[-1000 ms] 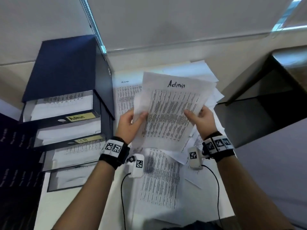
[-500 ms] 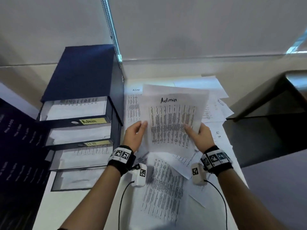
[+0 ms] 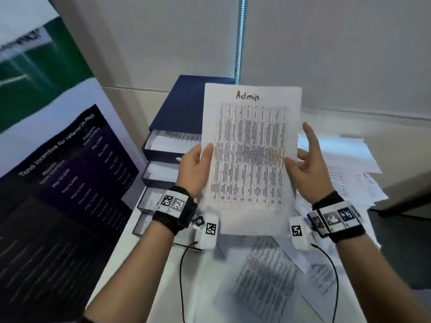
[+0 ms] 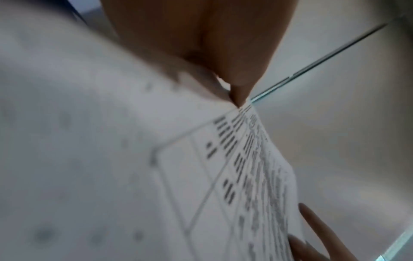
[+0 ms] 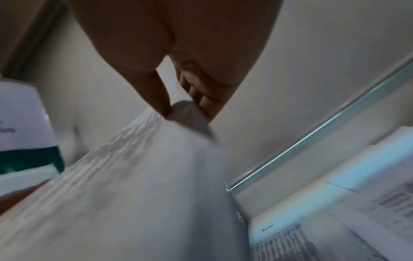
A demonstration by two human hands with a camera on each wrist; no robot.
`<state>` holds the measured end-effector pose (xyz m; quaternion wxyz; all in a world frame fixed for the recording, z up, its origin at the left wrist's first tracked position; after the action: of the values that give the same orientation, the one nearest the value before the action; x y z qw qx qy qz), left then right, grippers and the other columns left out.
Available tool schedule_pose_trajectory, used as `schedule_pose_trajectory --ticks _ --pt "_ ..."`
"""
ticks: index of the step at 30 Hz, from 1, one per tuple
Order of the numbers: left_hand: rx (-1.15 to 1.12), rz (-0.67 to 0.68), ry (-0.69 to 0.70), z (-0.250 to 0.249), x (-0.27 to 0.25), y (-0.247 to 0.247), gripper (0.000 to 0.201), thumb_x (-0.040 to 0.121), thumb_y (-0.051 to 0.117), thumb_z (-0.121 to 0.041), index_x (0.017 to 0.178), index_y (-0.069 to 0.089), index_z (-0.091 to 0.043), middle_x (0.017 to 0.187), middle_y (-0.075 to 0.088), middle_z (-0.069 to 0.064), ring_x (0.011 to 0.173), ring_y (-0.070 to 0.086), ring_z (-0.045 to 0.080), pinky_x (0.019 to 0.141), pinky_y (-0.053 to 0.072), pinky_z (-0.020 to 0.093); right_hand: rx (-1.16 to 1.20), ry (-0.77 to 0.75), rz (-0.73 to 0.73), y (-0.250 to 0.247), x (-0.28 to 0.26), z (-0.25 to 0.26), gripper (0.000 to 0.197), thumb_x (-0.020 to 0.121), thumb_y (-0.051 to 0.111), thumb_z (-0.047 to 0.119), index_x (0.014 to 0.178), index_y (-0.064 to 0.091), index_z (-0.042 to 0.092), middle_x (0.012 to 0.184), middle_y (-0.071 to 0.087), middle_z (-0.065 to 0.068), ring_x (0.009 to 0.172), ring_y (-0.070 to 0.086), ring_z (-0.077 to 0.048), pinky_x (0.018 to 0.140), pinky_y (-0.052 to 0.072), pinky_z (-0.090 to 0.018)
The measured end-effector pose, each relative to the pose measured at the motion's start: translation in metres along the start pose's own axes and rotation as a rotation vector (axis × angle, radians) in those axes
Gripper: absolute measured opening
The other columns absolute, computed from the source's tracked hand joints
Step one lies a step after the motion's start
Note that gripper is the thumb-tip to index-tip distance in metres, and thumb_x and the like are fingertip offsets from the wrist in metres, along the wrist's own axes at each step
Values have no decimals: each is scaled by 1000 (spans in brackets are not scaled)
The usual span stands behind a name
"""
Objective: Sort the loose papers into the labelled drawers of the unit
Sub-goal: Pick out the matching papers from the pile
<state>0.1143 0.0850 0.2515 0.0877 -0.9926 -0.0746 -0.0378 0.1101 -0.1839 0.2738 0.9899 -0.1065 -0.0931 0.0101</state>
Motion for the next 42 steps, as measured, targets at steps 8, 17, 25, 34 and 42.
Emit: schedule_pose_trajectory --ticks 8,17,25,34,42 --pt "1 94 -268 18 -41 -115 103 69 81 -56 152 26 -33 125 69 -3 114 67 23 98 52 47 16 376 130 102 30 -29 39 88 61 4 126 64 14 134 59 -10 117 61 -23 104 48 -45" --pt "-142 4 -165 3 -69 -183 40 96 61 -7 135 57 -12 83 71 5 48 49 9 36 36 18 195 620 219 179 35 -27 29 96 55 3 124 60 6 122 65 -20 107 66 -34 99 51 -47" --pt "-78 -270 -163 22 -33 -194 24 97 60 -6 120 67 -4 77 62 -1 43 52 -2 41 39 12 316 671 649 188 -9 -8 35 89 66 5 124 62 10 79 68 2 58 61 -9 56 57 -20" --pt "737 -306 169 28 25 -160 32 95 53 -43 114 72 -25 125 55 3 116 49 22 103 40 41 274 619 237 188 81 -39 7 87 65 -8 92 69 -4 94 69 -16 66 72 -12 61 56 -16" --pt "1055 238 75 72 73 -75 63 96 14 -55 133 59 -31 135 61 -10 129 47 13 113 19 43 174 560 290 207 131 -51 22 90 65 3 110 68 -6 112 69 -19 104 69 -28 88 57 -31"
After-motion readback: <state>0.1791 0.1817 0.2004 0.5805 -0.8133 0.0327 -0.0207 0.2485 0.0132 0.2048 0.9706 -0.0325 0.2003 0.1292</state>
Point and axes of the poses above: each hand's wrist, its own x-axis towards the middle knuckle, its own y-axis out of the palm, z = x × y, the point moved 6 cm from there along x, towards the middle knuckle
